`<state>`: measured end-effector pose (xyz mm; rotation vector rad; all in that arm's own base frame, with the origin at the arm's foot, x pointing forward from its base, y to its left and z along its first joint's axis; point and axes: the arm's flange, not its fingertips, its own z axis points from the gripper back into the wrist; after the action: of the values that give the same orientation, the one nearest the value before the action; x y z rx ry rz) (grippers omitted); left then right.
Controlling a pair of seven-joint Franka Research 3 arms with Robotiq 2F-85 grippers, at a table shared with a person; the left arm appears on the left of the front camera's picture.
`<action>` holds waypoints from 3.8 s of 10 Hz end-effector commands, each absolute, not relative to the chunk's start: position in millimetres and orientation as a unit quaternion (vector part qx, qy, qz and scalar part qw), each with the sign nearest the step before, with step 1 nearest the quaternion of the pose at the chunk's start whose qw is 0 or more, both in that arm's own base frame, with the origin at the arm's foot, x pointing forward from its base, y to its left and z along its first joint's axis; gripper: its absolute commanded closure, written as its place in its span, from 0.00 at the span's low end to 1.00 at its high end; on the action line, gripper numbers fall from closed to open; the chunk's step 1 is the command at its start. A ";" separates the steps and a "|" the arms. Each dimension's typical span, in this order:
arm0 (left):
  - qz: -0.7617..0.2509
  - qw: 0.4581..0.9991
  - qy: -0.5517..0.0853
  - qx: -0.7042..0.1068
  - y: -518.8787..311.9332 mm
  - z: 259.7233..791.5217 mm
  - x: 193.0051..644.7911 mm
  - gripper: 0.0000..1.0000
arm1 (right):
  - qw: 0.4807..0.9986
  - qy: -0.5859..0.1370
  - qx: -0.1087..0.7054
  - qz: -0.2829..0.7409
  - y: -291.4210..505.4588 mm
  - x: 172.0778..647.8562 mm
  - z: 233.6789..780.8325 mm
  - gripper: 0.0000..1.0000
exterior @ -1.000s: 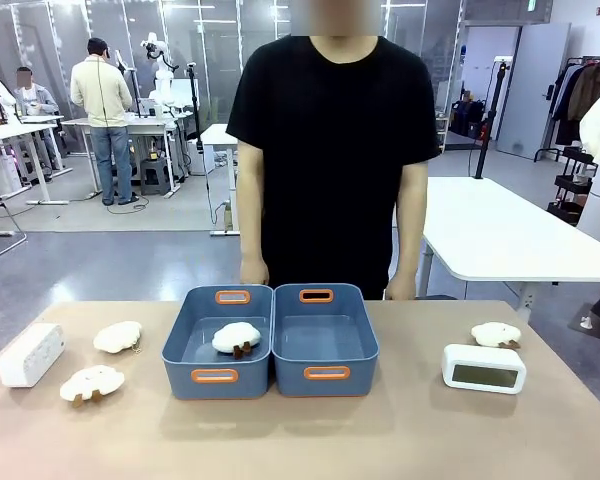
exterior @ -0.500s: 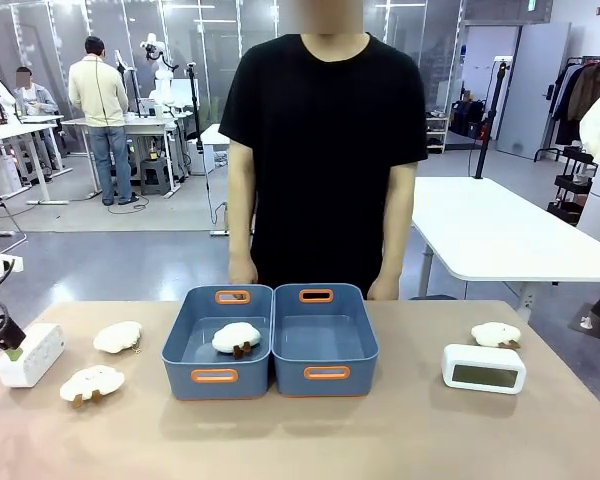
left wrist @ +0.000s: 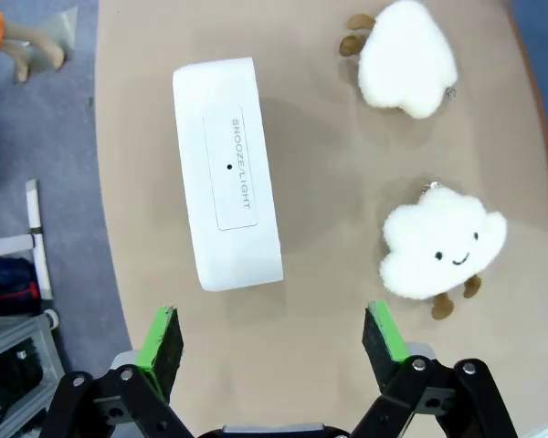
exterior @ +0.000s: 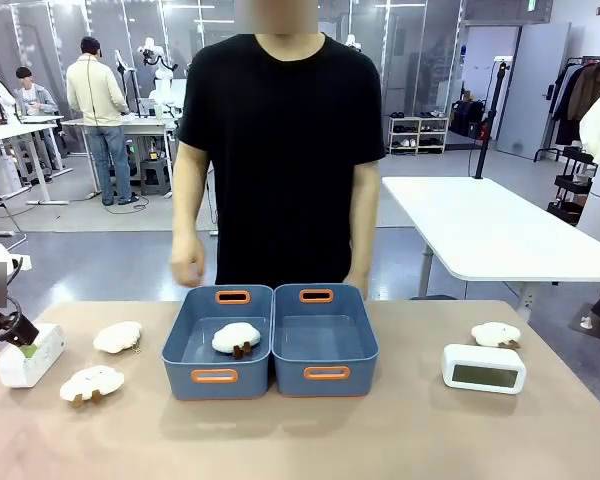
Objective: Sort the digital clocks into the basket.
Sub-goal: Pick up the Digital clock from the table and place it into the empty Plastic storage basket.
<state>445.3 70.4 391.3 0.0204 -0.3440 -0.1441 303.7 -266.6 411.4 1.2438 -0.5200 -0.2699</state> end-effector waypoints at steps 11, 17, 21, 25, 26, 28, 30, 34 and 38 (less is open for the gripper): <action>-0.066 0.990 -0.122 0.024 69.8 332.7 502.6 1.00 | 0.770 -0.244 0.577 -0.119 -266.4 303.8 413.7 0.00; -0.058 0.990 -0.121 0.041 69.5 328.7 509.6 1.00 | 0.770 -0.244 0.577 -0.119 -266.4 303.8 413.7 0.00; -0.058 0.990 -0.121 0.041 69.5 328.7 509.6 1.00 | 0.770 -0.244 0.577 -0.119 -266.4 303.8 413.7 0.00; -0.058 0.990 -0.121 0.041 69.5 328.7 509.6 1.00 | 0.770 -0.244 0.577 -0.119 -266.4 303.8 413.7 0.00; -0.058 0.990 -0.121 0.041 69.5 328.7 509.6 1.00 | 0.770 -0.244 0.577 -0.119 -266.4 303.8 413.7 0.00; -0.058 0.990 -0.121 0.041 69.5 328.7 509.6 1.00 | 0.770 -0.244 0.577 -0.119 -266.4 303.8 413.7 0.00; -0.058 0.990 -0.121 0.041 69.5 328.7 509.6 1.00 | 0.770 -0.244 0.577 -0.119 -266.4 303.8 413.7 0.00; -0.202 0.944 -0.233 0.115 64.4 461.4 493.7 0.50 | 0.770 -0.244 0.577 -0.119 -266.4 303.8 413.7 0.00; -0.383 0.857 -0.324 0.117 23.9 543.6 476.0 0.50 | 0.770 -0.244 0.577 -0.119 -266.4 303.8 413.7 0.00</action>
<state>462.8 16.1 564.8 0.3267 -0.6533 -0.7513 303.7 -266.3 411.7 1.2455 -0.5191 -0.2682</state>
